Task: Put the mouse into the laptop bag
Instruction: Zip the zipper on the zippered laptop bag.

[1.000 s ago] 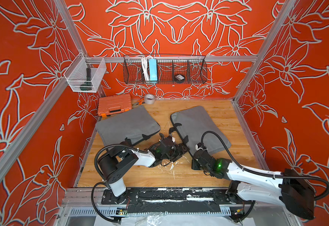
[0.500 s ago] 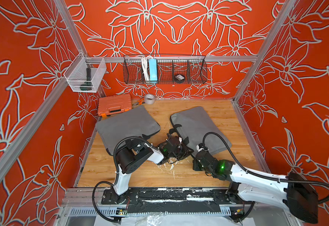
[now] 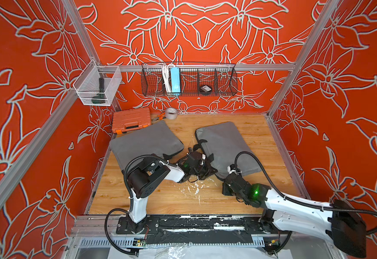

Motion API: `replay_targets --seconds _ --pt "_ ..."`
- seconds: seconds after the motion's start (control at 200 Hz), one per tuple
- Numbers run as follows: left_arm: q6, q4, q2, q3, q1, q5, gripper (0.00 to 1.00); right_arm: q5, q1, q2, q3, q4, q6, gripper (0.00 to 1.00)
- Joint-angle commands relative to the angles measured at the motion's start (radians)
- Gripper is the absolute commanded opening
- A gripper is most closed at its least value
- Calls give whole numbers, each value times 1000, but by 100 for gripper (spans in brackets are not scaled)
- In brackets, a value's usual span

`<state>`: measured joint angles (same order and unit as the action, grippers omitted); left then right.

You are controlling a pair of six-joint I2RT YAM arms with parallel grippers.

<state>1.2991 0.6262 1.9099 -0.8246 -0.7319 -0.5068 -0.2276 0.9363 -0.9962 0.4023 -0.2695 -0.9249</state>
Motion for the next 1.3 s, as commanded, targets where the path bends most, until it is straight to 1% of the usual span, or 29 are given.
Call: replay_targets --seconds 0.0,0.08,0.155,0.275,0.405,0.41,0.435,0.455,0.475,0.525,0.54,0.581,0.611,0.656,0.686,0.771,0.861,0.921,0.936,0.981,0.996,1.021,1.036,1.076,1.101,1.136,1.181,1.241,1.296 --pt "-21 -50 -26 23 66 78 0 -81 -2 -33 18 -166 -32 0" --pt "-19 -40 -30 30 66 69 0 -93 -30 -76 31 -165 -24 0" --pt "-12 -31 -37 40 66 62 0 -92 -86 -120 42 -168 -13 0" --pt "-14 -47 -66 60 67 83 0 -110 -147 -161 45 -178 -8 0" --pt "-37 -69 -84 56 68 98 0 -51 -166 -176 63 -170 19 0" --pt "-38 -71 -86 55 69 98 1 -49 -165 -176 66 -171 20 0" --pt "-44 -79 -90 50 68 97 11 -38 -165 -173 72 -178 23 10" --pt "-50 -80 -97 51 68 100 21 -31 -166 -168 78 -183 22 20" --pt "-57 -78 -106 54 68 103 30 -24 -166 -161 82 -190 23 32" --pt "-83 -87 -149 68 67 128 52 -10 -165 -131 93 -209 23 67" --pt "-92 -100 -169 72 68 143 57 -7 -166 -120 95 -219 23 76" --pt "-121 -152 -223 79 72 199 71 -7 -165 -82 111 -258 17 91" --pt "-149 -206 -273 83 79 246 79 -15 -166 -49 124 -300 8 98" --pt "-191 -281 -353 88 96 319 88 -27 -165 7 146 -356 1 99" --pt "-215 -327 -410 94 111 365 91 -32 -166 48 161 -387 4 99" --pt "-277 -434 -578 115 180 467 96 -68 -179 163 216 -454 29 99" --pt "-389 -535 -736 116 280 579 97 -197 -195 244 303 -509 42 99" --pt "-488 -574 -819 118 324 728 97 -269 -196 295 306 -419 108 99" --pt "-518 -564 -838 126 329 774 97 -280 -196 311 298 -369 158 99" --pt "-662 -516 -889 165 345 882 96 -312 -196 354 251 -216 272 99" --pt "-703 -503 -901 180 352 910 93 -325 -198 368 234 -165 325 99" --pt "-745 -506 -912 202 368 944 82 -358 -198 385 210 -100 366 99" --pt "-736 -525 -941 210 378 969 81 -379 -199 393 197 -64 412 99" --pt "-681 -549 -968 251 394 1046 89 -451 -201 396 171 27 503 99" --pt "-685 -513 -984 292 403 1049 93 -489 -206 387 160 71 545 99" --pt "-735 -420 -1000 362 417 1027 93 -544 -215 360 152 125 618 99" --pt "-791 -343 -1009 432 430 1048 93 -614 -240 304 155 140 622 99" --pt "-839 -302 -1001 484 444 1157 94 -601 -298 218 171 127 613 99" --pt "-948 -213 -985 545 455 1217 94 -562 -347 160 153 173 652 99"
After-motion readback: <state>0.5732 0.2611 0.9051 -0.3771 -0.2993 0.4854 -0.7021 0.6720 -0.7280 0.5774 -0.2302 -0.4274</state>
